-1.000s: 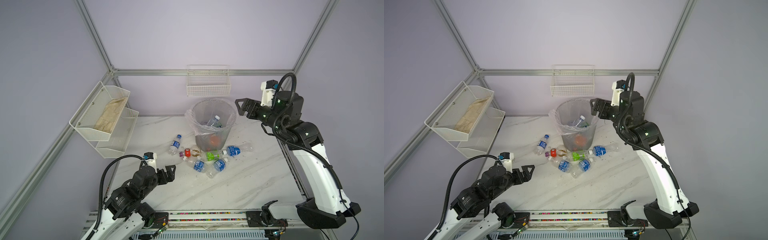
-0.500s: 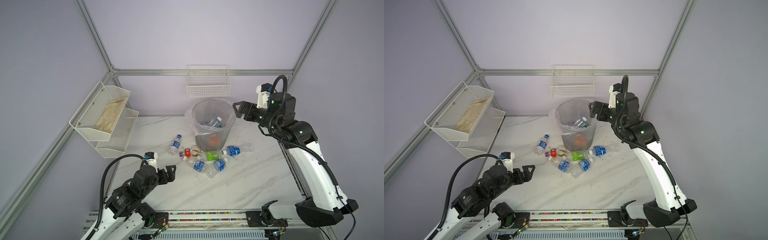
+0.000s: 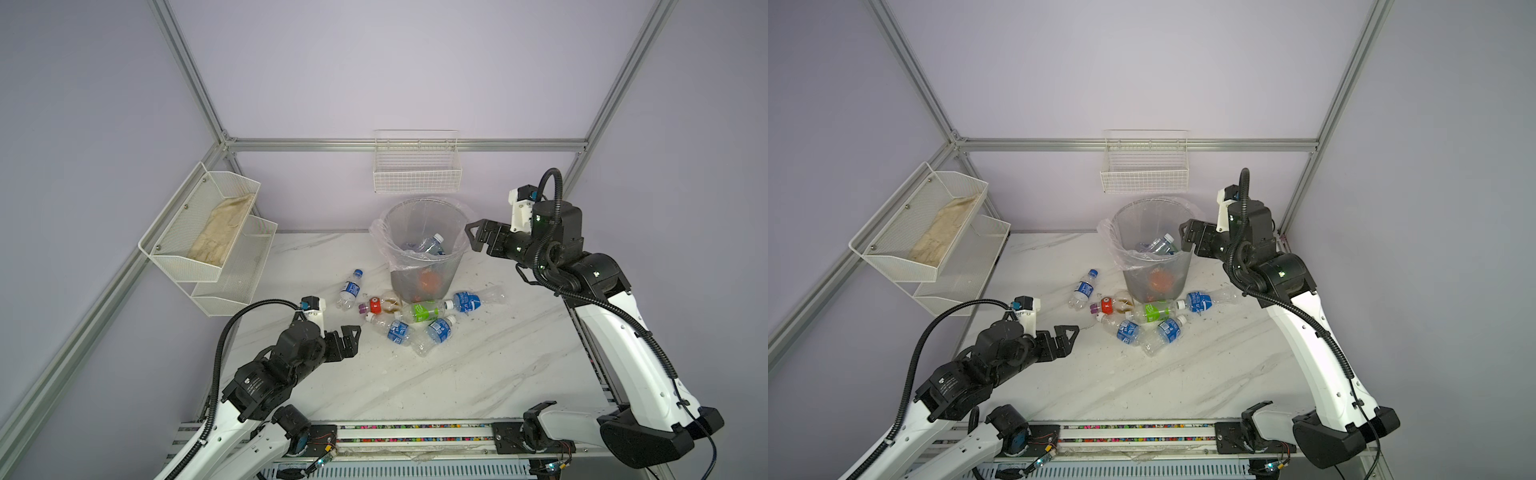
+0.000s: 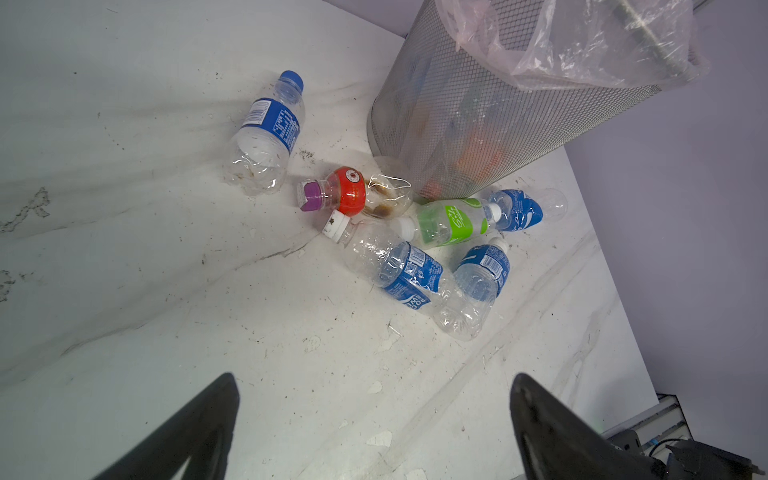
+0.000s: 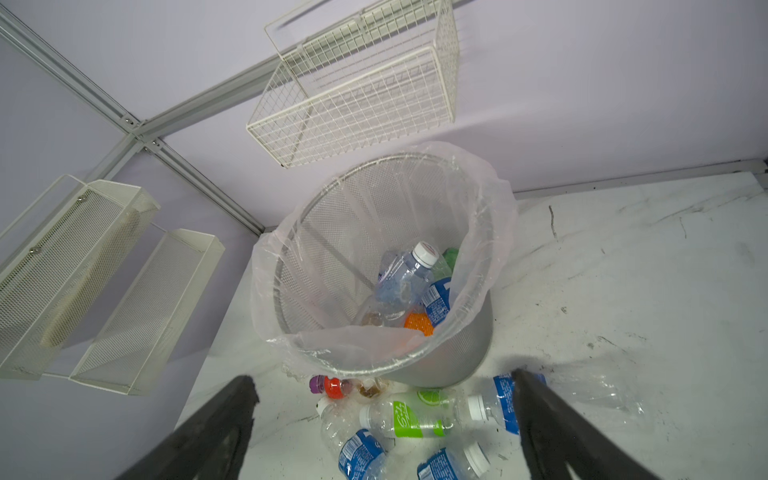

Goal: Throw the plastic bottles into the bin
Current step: 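Withdraw the right gripper while the left gripper reaches toward the bottle pile, then lower the left gripper and close it on a blue-labelled water bottle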

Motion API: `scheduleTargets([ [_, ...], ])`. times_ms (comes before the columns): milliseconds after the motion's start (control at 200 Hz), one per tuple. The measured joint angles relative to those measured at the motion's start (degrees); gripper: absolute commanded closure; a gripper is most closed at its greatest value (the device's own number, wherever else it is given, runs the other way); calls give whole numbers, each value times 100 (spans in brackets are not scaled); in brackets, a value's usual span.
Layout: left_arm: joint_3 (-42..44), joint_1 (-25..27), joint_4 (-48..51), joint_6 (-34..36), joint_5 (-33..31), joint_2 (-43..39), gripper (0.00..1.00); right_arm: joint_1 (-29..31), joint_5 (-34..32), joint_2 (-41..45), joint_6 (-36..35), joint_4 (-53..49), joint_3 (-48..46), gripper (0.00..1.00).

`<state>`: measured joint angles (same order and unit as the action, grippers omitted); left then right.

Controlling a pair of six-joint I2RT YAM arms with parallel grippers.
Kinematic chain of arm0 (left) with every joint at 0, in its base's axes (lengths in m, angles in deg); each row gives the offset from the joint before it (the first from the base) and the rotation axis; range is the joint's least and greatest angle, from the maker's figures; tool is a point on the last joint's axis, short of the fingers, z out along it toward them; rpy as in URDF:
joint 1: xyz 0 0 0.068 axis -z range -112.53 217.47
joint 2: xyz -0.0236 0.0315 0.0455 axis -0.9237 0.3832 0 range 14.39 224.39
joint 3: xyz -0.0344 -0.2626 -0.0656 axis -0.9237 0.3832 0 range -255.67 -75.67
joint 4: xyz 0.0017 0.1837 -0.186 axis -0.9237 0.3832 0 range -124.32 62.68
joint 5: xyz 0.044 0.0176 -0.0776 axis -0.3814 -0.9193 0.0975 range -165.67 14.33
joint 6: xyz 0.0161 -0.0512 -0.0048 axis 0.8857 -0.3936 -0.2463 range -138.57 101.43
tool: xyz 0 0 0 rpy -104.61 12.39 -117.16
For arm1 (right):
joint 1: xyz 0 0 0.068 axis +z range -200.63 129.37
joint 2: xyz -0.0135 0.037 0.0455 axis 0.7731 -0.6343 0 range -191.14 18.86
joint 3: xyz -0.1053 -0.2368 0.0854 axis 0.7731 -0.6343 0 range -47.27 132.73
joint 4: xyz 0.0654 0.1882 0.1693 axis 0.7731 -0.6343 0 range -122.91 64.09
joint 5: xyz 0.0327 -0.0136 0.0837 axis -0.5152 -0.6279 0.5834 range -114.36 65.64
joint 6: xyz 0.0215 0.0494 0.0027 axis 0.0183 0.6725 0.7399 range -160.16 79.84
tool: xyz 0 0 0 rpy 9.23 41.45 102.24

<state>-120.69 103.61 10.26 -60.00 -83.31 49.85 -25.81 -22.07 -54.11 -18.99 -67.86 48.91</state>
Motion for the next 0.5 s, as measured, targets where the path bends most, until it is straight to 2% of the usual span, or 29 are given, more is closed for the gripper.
scheduleTargets([
  [315,0,81,-426,-11,293,490,0,0,-81,385,107,-26,-669,3],
  [500,-9,450,-632,55,315,999,0,-2,-98,643,197,-28,-1117,3],
])
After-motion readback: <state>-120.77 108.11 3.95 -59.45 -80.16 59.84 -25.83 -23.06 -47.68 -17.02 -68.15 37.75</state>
